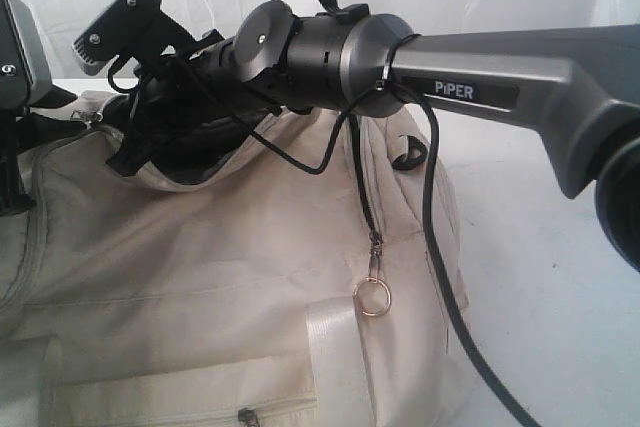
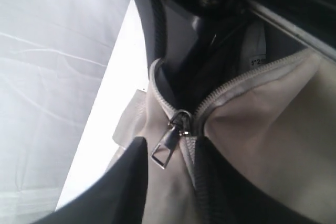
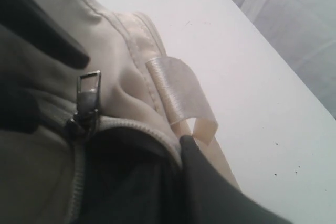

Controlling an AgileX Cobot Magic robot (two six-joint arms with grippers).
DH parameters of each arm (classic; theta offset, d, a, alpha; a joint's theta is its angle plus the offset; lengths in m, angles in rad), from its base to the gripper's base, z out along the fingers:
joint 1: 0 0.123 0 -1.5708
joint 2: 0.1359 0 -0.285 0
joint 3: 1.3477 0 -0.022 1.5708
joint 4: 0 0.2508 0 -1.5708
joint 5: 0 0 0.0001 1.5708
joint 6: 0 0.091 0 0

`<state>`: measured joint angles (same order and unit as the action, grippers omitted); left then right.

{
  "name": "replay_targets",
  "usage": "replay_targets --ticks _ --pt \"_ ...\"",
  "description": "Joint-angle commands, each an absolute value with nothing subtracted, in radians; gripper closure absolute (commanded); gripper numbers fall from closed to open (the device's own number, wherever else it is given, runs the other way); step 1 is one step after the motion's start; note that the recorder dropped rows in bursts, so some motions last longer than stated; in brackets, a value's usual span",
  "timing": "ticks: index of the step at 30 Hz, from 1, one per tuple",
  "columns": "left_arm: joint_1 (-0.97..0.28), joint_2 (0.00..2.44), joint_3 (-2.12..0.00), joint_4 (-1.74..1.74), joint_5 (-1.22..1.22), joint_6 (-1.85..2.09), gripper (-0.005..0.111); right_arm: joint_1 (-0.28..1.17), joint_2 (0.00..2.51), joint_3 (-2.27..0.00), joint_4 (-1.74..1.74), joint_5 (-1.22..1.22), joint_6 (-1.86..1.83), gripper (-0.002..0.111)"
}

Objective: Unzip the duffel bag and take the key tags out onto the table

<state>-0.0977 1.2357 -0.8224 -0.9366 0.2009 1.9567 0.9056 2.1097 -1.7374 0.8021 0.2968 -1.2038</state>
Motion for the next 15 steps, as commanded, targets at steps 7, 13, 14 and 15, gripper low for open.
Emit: replay_targets --ticks 7,13,14,15 --pt "-0.104 1.284 -0.828 -0.957 0.176 2.073 0.071 0.897 2.073 -1.743 0.819 0.261 -1.207 0.108" --pt "-0.104 1.319 -0.828 -0.957 0.187 2.1 0.071 0.897 2.073 -1.743 0.819 0.261 -1.207 0.108" --pt "-0.104 1.319 -0.828 -0.957 0.186 2.1 0.071 0.897 2.073 -1.743 0.819 0.261 -1.207 0.108" --pt "-0.104 1.319 -0.828 -0.957 0.186 2.1 0.071 0.897 2.073 -1.743 0.819 0.263 -1.207 0.108"
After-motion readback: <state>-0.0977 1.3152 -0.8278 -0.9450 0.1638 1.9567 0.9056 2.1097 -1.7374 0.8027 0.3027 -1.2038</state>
